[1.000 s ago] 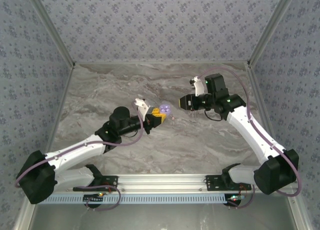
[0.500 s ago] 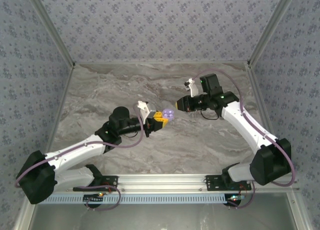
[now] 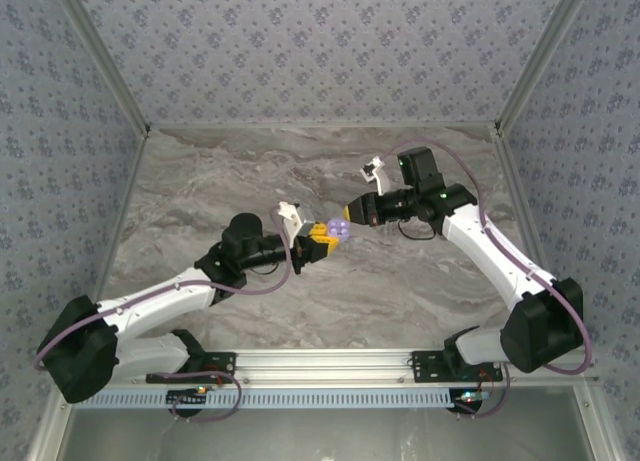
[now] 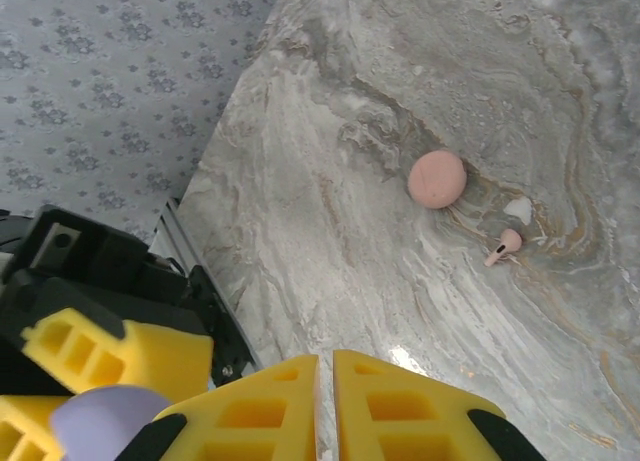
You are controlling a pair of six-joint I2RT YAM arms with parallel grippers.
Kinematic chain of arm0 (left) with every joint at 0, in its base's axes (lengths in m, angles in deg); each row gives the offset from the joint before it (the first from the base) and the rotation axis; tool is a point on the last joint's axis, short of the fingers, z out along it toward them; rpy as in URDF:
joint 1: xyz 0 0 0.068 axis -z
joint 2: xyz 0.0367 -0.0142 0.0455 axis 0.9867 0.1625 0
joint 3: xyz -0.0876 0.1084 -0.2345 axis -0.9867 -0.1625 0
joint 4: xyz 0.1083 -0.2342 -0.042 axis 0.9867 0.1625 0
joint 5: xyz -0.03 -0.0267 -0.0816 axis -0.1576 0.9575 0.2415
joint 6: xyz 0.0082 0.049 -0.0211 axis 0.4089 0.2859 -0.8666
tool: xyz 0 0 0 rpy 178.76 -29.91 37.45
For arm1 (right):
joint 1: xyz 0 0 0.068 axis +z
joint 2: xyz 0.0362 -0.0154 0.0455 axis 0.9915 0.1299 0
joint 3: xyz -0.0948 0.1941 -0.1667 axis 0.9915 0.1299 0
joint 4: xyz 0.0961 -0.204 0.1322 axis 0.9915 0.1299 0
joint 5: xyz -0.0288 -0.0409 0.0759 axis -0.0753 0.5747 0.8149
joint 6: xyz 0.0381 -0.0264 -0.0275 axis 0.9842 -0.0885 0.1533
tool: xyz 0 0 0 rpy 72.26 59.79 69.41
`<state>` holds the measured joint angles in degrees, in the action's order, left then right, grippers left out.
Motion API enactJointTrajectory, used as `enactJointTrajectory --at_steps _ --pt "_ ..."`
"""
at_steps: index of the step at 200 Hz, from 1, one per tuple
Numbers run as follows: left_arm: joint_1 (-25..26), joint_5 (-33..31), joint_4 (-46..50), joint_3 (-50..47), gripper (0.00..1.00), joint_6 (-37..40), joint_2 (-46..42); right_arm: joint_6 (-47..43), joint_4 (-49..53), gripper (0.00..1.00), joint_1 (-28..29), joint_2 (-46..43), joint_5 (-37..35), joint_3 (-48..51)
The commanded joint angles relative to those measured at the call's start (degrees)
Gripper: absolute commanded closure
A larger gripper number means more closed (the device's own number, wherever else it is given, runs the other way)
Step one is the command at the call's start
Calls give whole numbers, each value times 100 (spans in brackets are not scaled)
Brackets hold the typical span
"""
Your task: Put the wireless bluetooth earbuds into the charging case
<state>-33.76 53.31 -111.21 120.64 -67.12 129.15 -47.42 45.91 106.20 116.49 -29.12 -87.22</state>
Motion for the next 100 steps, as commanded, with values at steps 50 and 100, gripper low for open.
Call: enactJointTrajectory --at_steps 50,100 --pt "1 -159 -606 -158 88 -236 139 14 -132 85 33 -340 473 -77" --pt "-15 -142 -608 -148 88 -233 107 -66 44 85 34 -282 287 -78"
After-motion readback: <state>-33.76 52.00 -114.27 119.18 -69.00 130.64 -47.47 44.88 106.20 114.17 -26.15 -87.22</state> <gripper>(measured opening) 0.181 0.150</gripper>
